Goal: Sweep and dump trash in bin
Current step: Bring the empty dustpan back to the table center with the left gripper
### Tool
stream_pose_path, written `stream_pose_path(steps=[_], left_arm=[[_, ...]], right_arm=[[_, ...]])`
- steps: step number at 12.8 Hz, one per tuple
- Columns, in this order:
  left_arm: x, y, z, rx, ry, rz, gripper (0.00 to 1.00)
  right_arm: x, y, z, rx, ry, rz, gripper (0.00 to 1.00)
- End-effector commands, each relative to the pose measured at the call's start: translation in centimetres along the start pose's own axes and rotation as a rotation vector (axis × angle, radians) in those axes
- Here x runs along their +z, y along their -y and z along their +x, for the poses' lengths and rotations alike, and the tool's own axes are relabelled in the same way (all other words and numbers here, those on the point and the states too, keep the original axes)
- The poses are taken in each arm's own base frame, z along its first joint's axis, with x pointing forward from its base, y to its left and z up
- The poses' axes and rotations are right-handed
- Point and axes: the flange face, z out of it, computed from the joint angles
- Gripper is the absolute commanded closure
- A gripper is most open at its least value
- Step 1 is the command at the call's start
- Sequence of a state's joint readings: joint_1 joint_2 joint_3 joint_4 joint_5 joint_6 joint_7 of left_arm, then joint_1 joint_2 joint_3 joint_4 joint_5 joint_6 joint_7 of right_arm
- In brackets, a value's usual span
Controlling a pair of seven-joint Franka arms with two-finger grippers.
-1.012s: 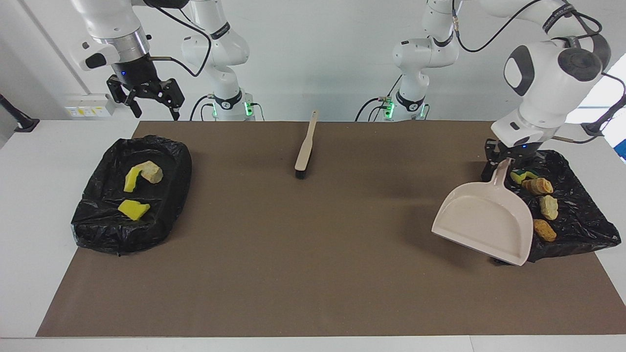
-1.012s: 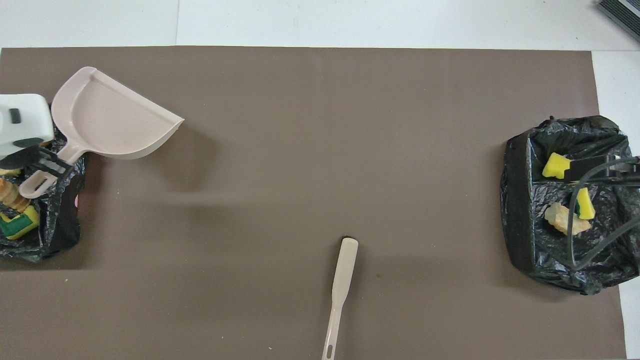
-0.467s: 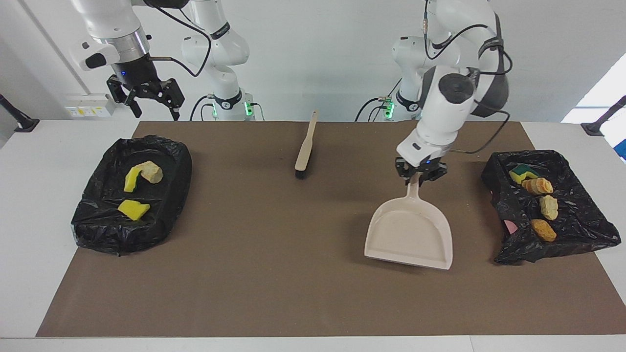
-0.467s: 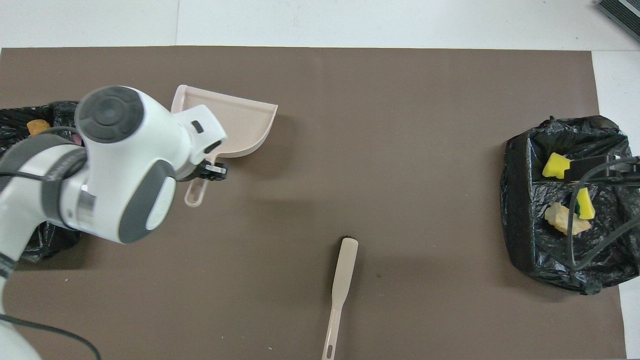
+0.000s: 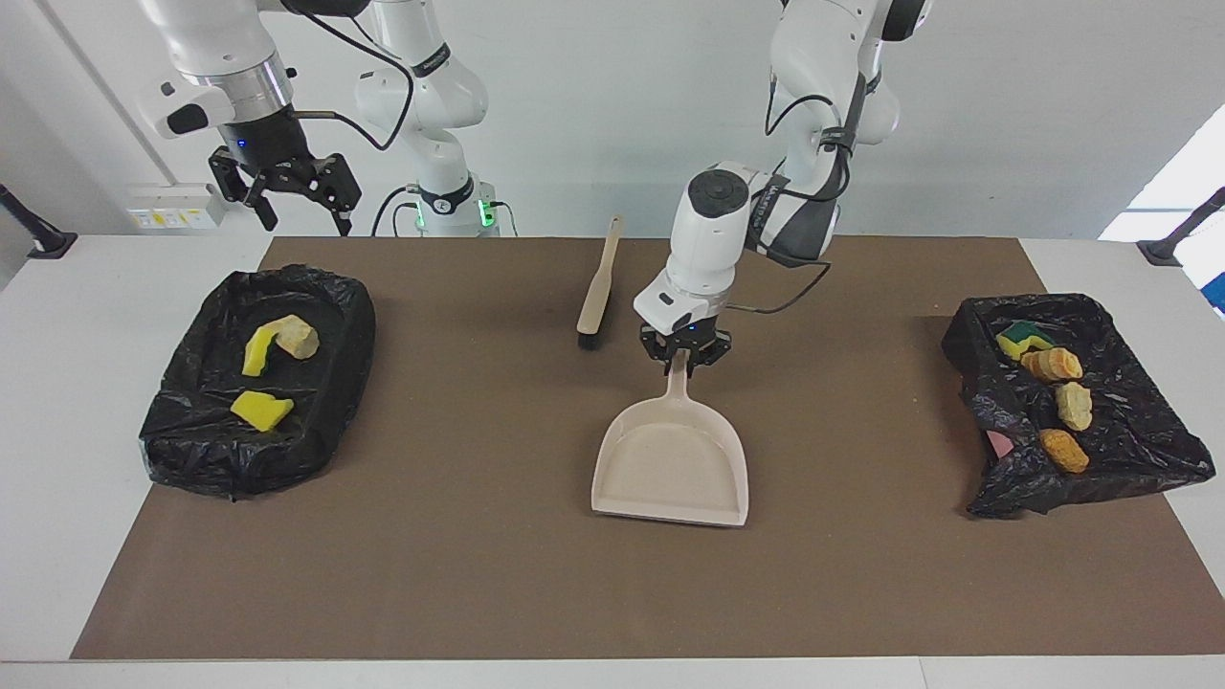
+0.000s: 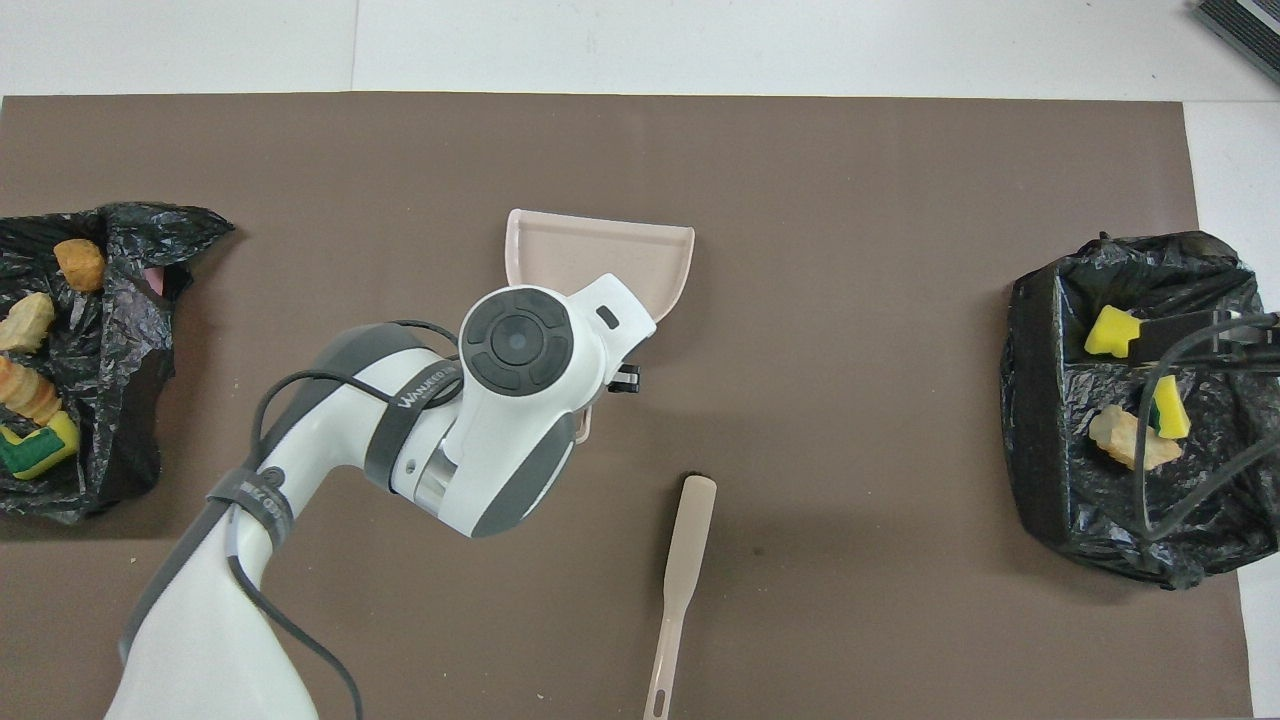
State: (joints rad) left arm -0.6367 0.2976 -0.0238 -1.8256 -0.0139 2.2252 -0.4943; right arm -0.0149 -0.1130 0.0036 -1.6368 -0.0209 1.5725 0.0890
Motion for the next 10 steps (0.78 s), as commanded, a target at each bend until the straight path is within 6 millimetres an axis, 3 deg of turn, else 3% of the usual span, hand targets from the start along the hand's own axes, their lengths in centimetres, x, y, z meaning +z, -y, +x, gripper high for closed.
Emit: stream_pose_path(steps=[1, 2, 3, 4, 6, 8, 10], left_arm=[[2.8, -4.3, -1.0, -0.072, -0.025, -0.031, 1.0], [3.0, -4.5, -0.5, -0.078, -0.038, -0.041, 0.93], [3.0, -4.0, 0.0, -0.085, -0.039, -0.039, 0.06], [2.6, -3.3, 0.2, -0.093, -0.031, -0.033, 0.0], [0.6, -0.9, 1.0, -0.129, -0.019, -0.021, 0.0], [-2.0, 2.8, 2.3, -0.142, -0.008, -0.008, 0.0], [-3.4, 7.1, 3.6, -0.088, 0.019, 0.012, 0.0]], right_arm=[[-0.3, 0.0, -0.2, -0.011, 0.0, 0.002, 0.0], [-0.3, 0.0, -0.2, -0.013, 0.0, 0.002, 0.0], [-0.3, -0.1, -0.2, -0.011, 0.0, 0.001, 0.0], [-0.3, -0.1, -0.2, -0.011, 0.0, 0.001, 0.0], [-0.3, -0.1, -0.2, -0.013, 0.0, 0.001, 0.0], [-0.3, 0.0, -0.2, -0.013, 0.0, 0.002, 0.0], [-0.3, 0.0, -0.2, -0.013, 0.0, 0.002, 0.0]])
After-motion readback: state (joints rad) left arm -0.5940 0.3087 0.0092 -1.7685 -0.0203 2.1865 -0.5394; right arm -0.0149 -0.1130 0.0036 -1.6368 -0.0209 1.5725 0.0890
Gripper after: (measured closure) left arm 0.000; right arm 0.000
